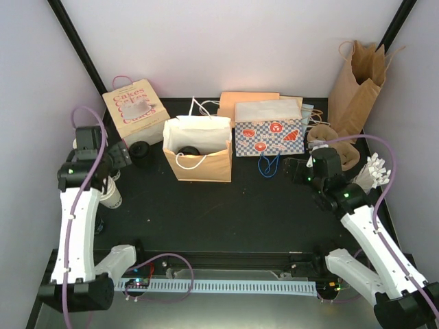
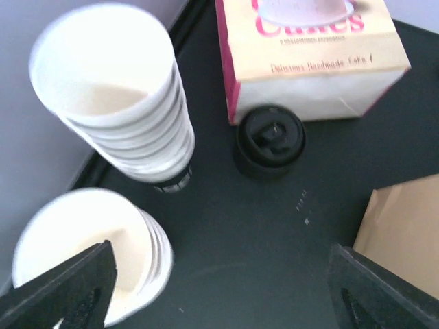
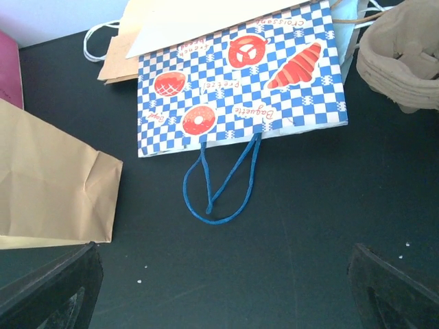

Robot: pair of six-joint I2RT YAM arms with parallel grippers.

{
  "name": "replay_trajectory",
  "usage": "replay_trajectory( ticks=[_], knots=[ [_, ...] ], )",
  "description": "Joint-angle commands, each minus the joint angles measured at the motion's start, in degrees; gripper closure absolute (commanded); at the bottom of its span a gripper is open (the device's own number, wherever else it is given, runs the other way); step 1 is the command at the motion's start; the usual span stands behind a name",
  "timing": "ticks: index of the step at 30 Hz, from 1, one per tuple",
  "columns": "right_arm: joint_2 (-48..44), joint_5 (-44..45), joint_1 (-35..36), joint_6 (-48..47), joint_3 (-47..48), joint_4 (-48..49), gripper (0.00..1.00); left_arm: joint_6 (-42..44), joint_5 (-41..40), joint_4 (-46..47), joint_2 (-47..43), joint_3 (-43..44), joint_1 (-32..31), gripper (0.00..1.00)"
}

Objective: Pack the takeout coffee

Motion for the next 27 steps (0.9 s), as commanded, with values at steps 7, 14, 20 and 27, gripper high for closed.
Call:
replay_trajectory(
  ticks=[7, 14, 20, 27],
  knots=[
    [-0.9, -5.5, -0.2, -1.0, 1.7, 0.1, 0.0, 3.0, 0.2, -0.1, 19.9, 21.7, 7.2, 0.32],
    [-1.6, -11.1, -0.2, -0.4, 0.9, 1.6, 0.0, 4.0, 0.4, -1.1, 29.0, 25.5, 9.4, 0.41],
    [-1.5, -12.5, -0.2, 0.2, -0.3, 3.1, 0.0, 5.7, 1.6, -2.4, 32.4, 25.7, 10.4, 0.53],
    [-1.0, -12.9, -0.2, -0.2, -0.1, 4.2, 0.0, 6.1, 3.2, -2.6, 34.8, 26.4, 10.5, 0.68]
  ],
)
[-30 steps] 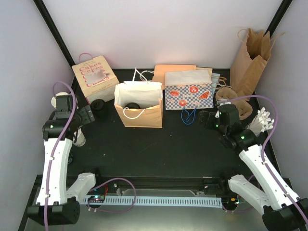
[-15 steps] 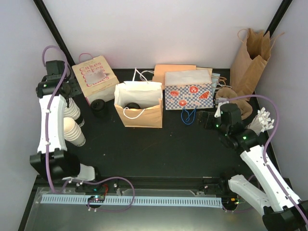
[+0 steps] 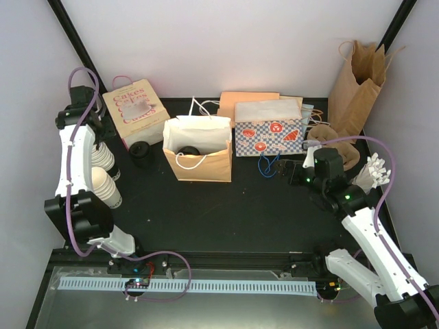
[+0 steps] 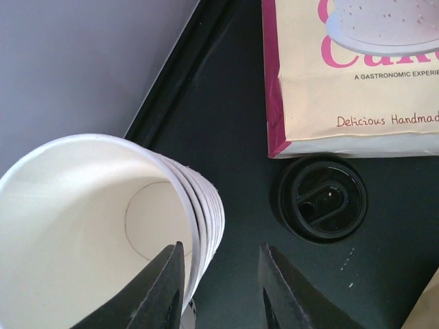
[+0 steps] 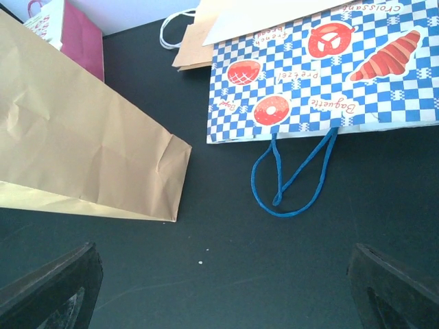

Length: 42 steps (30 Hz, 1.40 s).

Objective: Pack the takeout coffee

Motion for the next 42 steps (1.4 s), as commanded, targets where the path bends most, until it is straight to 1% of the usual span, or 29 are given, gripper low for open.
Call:
replay_trajectory(
  ticks=[1, 3, 4, 6, 8, 10, 11, 12, 14, 15, 16, 20, 25, 33, 37, 39, 42],
  knots=[
    [0.1, -1.2, -0.2, 0.1, 0.0, 2.0, 0.0, 1.2, 1.5, -2.0, 2.0, 3.3, 0.4, 0.7],
    [0.4, -1.6, -0.2, 0.0, 0.0, 2.2, 0.0, 1.1, 1.3, -2.2, 2.3, 3.7, 0.4, 0.72],
    [0.5, -1.9, -0.2, 0.0, 0.0, 2.3, 0.0, 1.1, 1.0, -2.2, 2.3, 3.7, 0.4, 0.72],
    [0.5, -2.2, -0.2, 0.0, 0.0, 2.3, 0.0, 0.7, -0.3, -2.4, 2.5, 3.7, 0.5, 0.66],
    [0.6, -2.6, -0.2, -0.2, 0.1, 2.3, 0.0, 0.6, -1.1, -2.5, 2.7, 3.7, 0.6, 0.65],
    [0.6, -2.7, -0.2, -0.1, 0.2, 2.2, 0.0, 0.7, -1.4, -2.6, 3.3, 3.7, 0.6, 0.67],
    [0.6, -2.8, -0.2, -0.2, 0.2, 2.2, 0.0, 0.6, -1.5, -2.8, 3.6, 3.7, 0.6, 0.7],
    [0.6, -2.9, -0.2, -0.1, 0.2, 2.3, 0.0, 0.7, -1.4, -2.9, 3.9, 3.8, 0.6, 0.75],
    [0.6, -3.0, -0.2, -0.2, 0.2, 2.2, 0.0, 0.1, -1.4, -3.0, 3.9, 3.7, 0.6, 0.9],
    [0.6, -3.0, -0.2, -0.1, 0.2, 2.2, 0.0, -0.1, -1.5, -3.0, 3.6, 3.5, 0.6, 0.95],
    [0.7, -3.0, -0.2, -0.2, 0.2, 2.2, 0.0, -0.2, -1.7, -2.8, 3.1, 3.2, 0.6, 0.96],
    [0.7, -3.1, -0.2, -0.2, 0.0, 2.2, 0.0, -0.1, -2.3, -2.4, 1.6, 3.3, 0.6, 0.96],
    [1.3, -3.7, -0.2, -0.3, -0.1, 2.3, 0.0, 0.3, -3.6, -4.3, 0.5, 5.4, 0.6, 0.95],
    [1.9, -4.3, -0.2, -0.2, -0.3, 2.3, 0.0, 2.2, -5.7, -7.4, -1.3, 10.7, 0.1, 0.95],
    [1.8, -4.4, -0.2, -0.1, -0.5, 2.4, 0.0, 3.3, -5.8, -7.4, -2.1, 12.0, -0.1, 0.95],
    [1.8, -4.6, -0.2, 0.0, -0.6, 2.4, 0.0, 2.8, -6.1, -9.7, -2.2, 14.6, -0.7, 0.95],
    [1.7, -4.5, -0.1, -0.2, -0.6, 2.3, 0.0, 1.9, -7.1, -14.5, -2.9, 20.8, -2.0, 0.95]
  ],
)
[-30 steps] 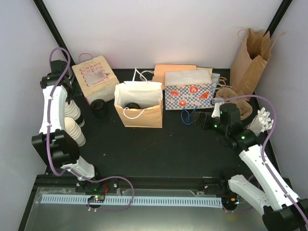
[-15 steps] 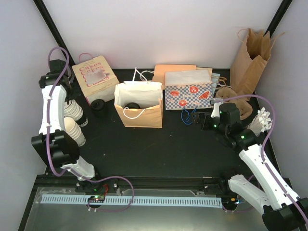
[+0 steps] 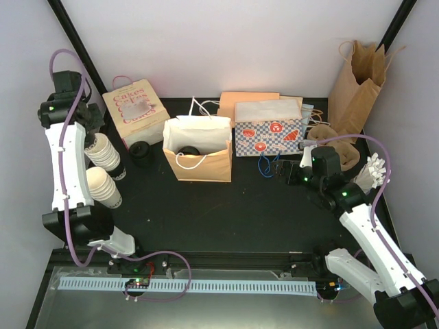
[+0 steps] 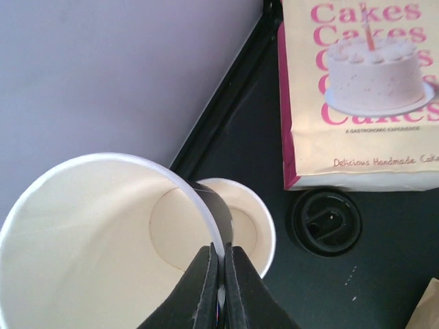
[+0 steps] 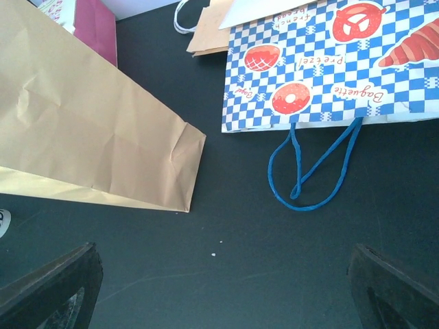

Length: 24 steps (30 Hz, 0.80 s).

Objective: Pack the takeout coffee

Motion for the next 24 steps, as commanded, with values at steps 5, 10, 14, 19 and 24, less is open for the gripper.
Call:
replay_trajectory(
  ticks=[5, 10, 14, 19, 24],
  knots=[
    [-0.2, 0.9, -0.2, -1.0, 0.4, 0.0, 0.0, 0.4, 0.4, -5.3, -9.5, 12.0, -2.9, 0.93],
    [0.0, 0.5, -0.2, -0.6, 0.6, 0.3, 0.0, -3.2, 11.8, -1.5, -20.0, 8.3, -4.6, 0.93],
    [0.7, 0.1, -0.1, -0.5, 1.1, 0.3, 0.0, -5.7, 20.7, 0.4, -26.6, 1.2, -6.2, 0.93],
    [0.6, 0.4, -0.2, -0.2, 1.0, 0.0, 0.0, -6.9, 28.2, 1.5, -33.3, -10.0, -7.7, 0.93],
    [0.7, 1.0, -0.2, 0.0, 0.7, -0.1, 0.0, -8.2, 34.9, 3.0, -37.6, -19.6, -9.7, 0.94]
  ],
)
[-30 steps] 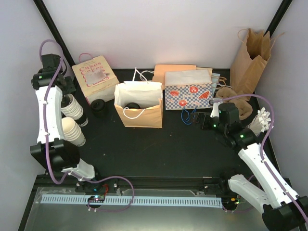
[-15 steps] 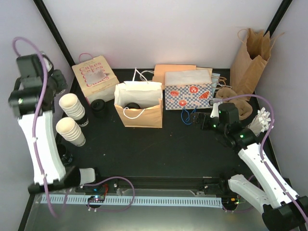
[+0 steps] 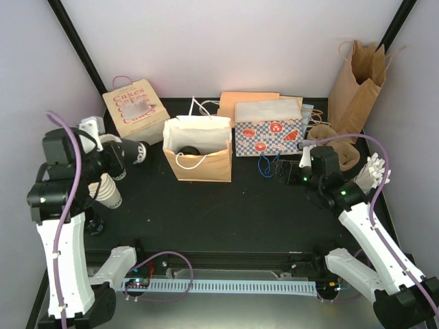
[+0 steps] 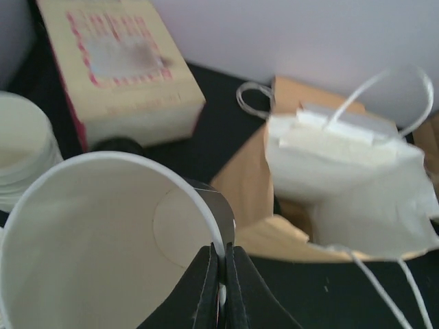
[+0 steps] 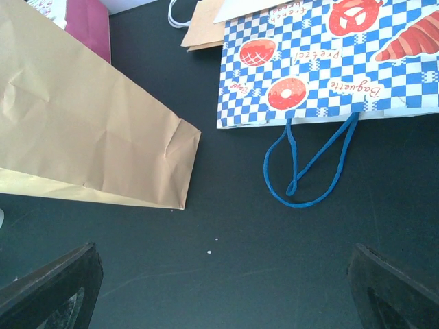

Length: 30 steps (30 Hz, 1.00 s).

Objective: Pack the takeout coffee

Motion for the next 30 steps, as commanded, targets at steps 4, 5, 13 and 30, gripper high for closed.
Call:
replay_trajectory(
  ticks=[4, 5, 13, 30],
  knots=[
    [-0.2, 1.4, -0.2, 0.4, 0.6, -0.2, 0.0, -2.6, 7.0, 0.4, -4.2, -9.5, -5.5, 0.95],
    [-0.2, 1.6, -0.1, 0.5, 0.5, -0.2, 0.0, -3.0, 5.7, -0.3, -4.7, -10.5, -6.5, 0.95],
    [1.6, 2.0, -0.2, 0.9, 0.1, 0.1, 0.0, -9.3, 2.5, 1.8, -5.4, -22.5, -18.9, 0.96],
    [6.6, 13.2, -0.2, 5.5, 3.3, -6.5, 0.0, -31.7, -24.1, 19.0, -2.2, -40.1, -60.4, 0.96]
  ],
)
